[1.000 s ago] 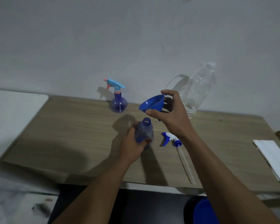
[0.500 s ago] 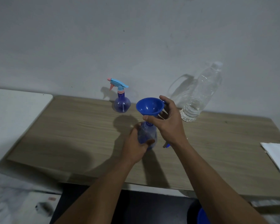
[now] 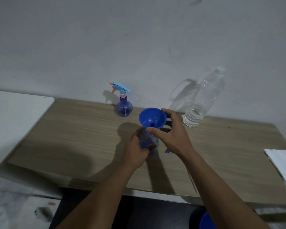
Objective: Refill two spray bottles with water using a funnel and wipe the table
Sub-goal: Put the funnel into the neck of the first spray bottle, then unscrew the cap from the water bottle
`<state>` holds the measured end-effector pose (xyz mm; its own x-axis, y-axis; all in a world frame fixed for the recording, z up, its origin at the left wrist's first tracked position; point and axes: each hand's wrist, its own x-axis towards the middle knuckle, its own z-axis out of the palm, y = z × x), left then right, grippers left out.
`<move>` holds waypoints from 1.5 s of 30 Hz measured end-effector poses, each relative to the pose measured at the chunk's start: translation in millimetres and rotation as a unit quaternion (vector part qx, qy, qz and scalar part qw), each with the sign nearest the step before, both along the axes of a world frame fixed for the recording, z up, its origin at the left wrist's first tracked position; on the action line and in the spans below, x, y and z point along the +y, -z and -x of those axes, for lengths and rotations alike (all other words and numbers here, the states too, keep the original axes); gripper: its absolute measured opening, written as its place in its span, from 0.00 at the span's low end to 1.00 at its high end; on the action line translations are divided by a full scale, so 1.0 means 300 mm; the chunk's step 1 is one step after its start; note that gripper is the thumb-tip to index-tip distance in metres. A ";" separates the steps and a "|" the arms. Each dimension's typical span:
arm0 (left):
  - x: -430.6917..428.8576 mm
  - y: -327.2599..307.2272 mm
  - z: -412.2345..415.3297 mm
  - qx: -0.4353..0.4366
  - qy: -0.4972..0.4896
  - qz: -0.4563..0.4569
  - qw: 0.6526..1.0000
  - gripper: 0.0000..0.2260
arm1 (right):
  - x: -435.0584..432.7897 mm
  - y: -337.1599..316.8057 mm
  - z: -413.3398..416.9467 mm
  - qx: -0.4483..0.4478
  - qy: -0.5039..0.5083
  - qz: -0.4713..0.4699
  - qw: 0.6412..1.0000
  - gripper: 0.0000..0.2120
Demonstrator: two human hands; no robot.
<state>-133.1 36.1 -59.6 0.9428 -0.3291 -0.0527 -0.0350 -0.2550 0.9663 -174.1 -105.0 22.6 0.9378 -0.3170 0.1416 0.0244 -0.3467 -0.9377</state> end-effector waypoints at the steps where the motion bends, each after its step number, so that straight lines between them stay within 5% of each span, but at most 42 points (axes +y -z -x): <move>1: -0.001 0.001 0.002 0.006 0.000 0.007 1.000 0.33 | -0.005 -0.004 0.001 -0.001 -0.002 0.014 1.000 0.35; 9: -0.007 -0.009 0.010 0.029 0.003 0.064 0.998 0.28 | -0.032 -0.012 0.004 0.013 -0.007 0.069 0.998 0.39; 20: -0.014 0.021 0.006 -0.015 -0.022 -0.009 1.000 0.28 | -0.032 -0.021 0.002 0.043 -0.004 0.132 0.990 0.45; 25: 0.001 0.003 0.030 -0.023 -0.042 -0.027 0.998 0.39 | -0.038 -0.016 0.020 0.047 0.010 0.137 0.989 0.43; 30: 0.015 0.040 0.173 -0.210 -0.183 -0.122 0.953 0.22 | -0.105 -0.037 0.054 0.050 0.045 0.142 0.988 0.37; 35: -0.116 0.053 0.262 -0.223 -0.099 -0.084 0.966 0.14 | -0.238 -0.099 0.049 0.044 0.095 0.200 0.974 0.28; 40: -0.379 -0.019 0.196 -0.156 -0.034 -0.078 0.984 0.17 | -0.411 -0.176 0.003 0.019 0.152 0.298 0.942 0.27; 45: -0.611 -0.091 -0.003 -0.111 0.000 -0.128 0.986 0.38 | -0.571 -0.239 -0.095 0.002 0.184 0.289 0.939 0.37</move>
<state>-132.1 -147.3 -32.3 0.9405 -0.3316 0.0744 -0.2388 -0.4888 0.8391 -145.5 -276.2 94.4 0.7804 -0.4914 0.3867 -0.2006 -0.7825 -0.5894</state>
